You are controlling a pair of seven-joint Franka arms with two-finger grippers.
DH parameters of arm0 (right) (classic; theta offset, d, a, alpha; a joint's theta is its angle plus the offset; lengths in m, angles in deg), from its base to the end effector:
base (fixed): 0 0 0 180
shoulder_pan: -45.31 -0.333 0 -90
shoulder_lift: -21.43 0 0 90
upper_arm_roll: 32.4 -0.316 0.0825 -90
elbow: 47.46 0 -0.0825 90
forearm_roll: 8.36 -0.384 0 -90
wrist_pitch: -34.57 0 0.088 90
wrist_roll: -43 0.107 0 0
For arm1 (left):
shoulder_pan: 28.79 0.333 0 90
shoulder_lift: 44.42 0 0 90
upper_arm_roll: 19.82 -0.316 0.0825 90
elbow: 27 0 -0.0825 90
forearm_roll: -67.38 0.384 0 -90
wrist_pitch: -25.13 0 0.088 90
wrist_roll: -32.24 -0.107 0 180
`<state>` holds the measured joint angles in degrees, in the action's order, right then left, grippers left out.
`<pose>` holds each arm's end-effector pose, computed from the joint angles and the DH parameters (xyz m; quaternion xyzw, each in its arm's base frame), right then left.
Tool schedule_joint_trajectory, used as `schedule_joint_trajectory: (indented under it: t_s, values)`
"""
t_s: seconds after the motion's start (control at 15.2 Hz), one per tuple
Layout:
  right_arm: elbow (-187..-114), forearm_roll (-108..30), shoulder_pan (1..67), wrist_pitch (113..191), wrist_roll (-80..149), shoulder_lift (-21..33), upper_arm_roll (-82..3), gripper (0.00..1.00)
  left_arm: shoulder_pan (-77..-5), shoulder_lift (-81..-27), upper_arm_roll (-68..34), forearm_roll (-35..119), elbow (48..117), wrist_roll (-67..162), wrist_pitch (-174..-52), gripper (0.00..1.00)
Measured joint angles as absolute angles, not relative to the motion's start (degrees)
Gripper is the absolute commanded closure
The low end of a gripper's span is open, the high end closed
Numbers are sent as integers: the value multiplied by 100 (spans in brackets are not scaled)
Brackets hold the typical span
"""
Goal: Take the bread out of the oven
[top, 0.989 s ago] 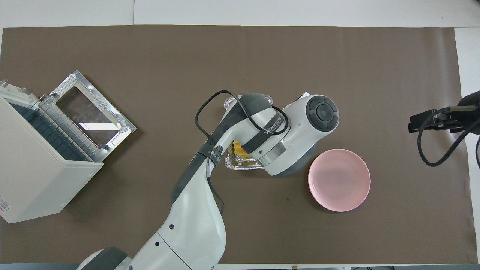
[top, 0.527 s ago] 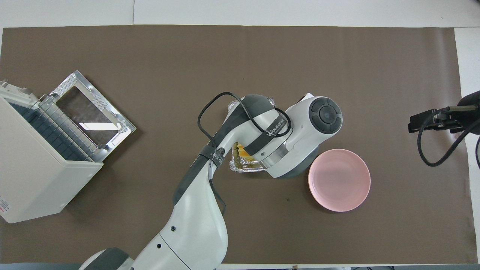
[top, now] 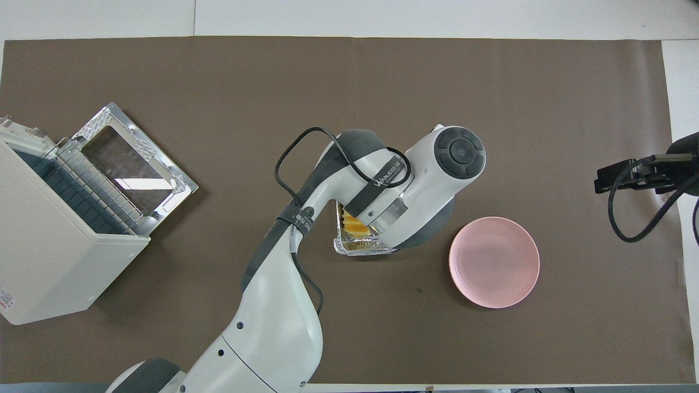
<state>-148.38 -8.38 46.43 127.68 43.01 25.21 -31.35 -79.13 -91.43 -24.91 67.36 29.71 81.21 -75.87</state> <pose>0.5326 -0.0204 0.5750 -0.9992 0.0190 0.0351 0.0014 0.5199 -0.5582 0.3676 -0.9990 -0.0191 -0.0087 0.0385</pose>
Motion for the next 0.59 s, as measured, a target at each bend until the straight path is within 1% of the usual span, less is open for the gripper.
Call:
schedule_joint_trajectory:
  t_s: [0.13,0.26,0.33,0.46,0.59]
  values:
    - [-14838,-838,4643,12768,4301,2521,-3135,0,-7543,-8952,-2496,6556,2847,8068,-7472,0]
    - [-14838,-838,4643,12768,4301,2521,-3135,0,-7213,-8558,-2483,6507,2787,7829,-7297,0]
    - [-14838,-838,4643,12768,4301,2521,-3135,0,-7070,-8282,-2479,6498,2803,7587,-7123,0]
    - [-14838,-838,4643,12768,4301,2521,-3135,0,-6726,-7552,-2492,6485,3054,6817,-6691,0]
    - [-14838,-838,4643,12768,4301,2521,-3135,0,-6375,-7080,-2510,6484,3405,6113,-6421,0]
